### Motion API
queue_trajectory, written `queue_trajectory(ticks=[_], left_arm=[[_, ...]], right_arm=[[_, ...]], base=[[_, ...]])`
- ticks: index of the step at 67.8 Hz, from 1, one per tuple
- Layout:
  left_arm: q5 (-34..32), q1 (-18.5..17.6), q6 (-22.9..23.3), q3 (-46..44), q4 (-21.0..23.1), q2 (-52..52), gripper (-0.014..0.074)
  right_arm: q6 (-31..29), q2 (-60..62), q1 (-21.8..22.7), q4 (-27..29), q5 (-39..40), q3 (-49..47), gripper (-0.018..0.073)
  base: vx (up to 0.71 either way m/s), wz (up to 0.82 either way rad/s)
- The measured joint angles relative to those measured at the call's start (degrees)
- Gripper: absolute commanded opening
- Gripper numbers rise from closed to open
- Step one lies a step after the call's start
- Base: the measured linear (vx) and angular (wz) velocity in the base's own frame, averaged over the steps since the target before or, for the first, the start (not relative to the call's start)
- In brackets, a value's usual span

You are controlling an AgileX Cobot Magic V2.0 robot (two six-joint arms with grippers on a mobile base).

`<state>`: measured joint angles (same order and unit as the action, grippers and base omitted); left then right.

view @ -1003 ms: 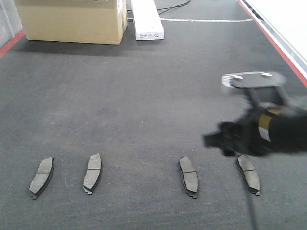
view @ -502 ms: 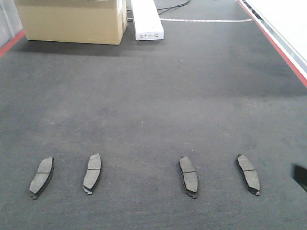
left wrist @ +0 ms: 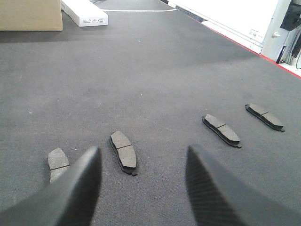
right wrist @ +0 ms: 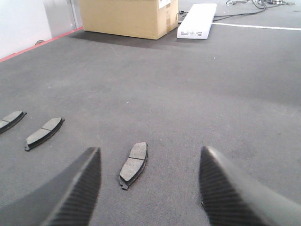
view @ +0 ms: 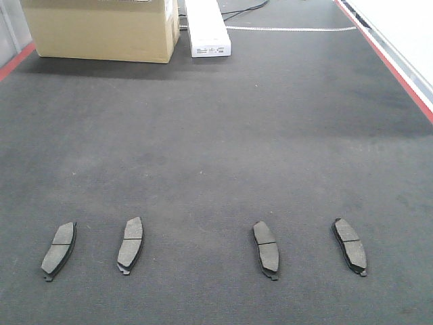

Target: Move and align brake pads A on conveyor

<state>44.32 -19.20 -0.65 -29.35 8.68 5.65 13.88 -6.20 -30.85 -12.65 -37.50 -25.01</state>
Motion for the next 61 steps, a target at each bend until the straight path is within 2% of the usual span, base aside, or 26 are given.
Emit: queue_trajectory(ticks=[8, 10, 11, 61], left_arm=[[0.0, 0.0, 0.0, 0.0, 0.0, 0.0, -0.0001], [0.0, 0.0, 0.0, 0.0, 0.0, 0.0, -0.0009], [0.0, 0.0, 0.0, 0.0, 0.0, 0.0, -0.0008], [0.0, 0.0, 0.0, 0.0, 0.0, 0.0, -0.0006]], right_arm=[[-0.3, 0.1, 0.0, 0.1, 0.8, 0.0, 0.006], [-0.3, 0.1, 0.0, 0.1, 0.9, 0.0, -0.0013], [-0.3, 0.1, 0.0, 0.1, 1.0, 0.0, -0.0019], [-0.3, 0.1, 0.0, 1.1, 1.2, 0.1, -0.0011]], base=[[0.0, 0.0], [0.0, 0.0], [0.0, 0.0], [0.0, 0.0]])
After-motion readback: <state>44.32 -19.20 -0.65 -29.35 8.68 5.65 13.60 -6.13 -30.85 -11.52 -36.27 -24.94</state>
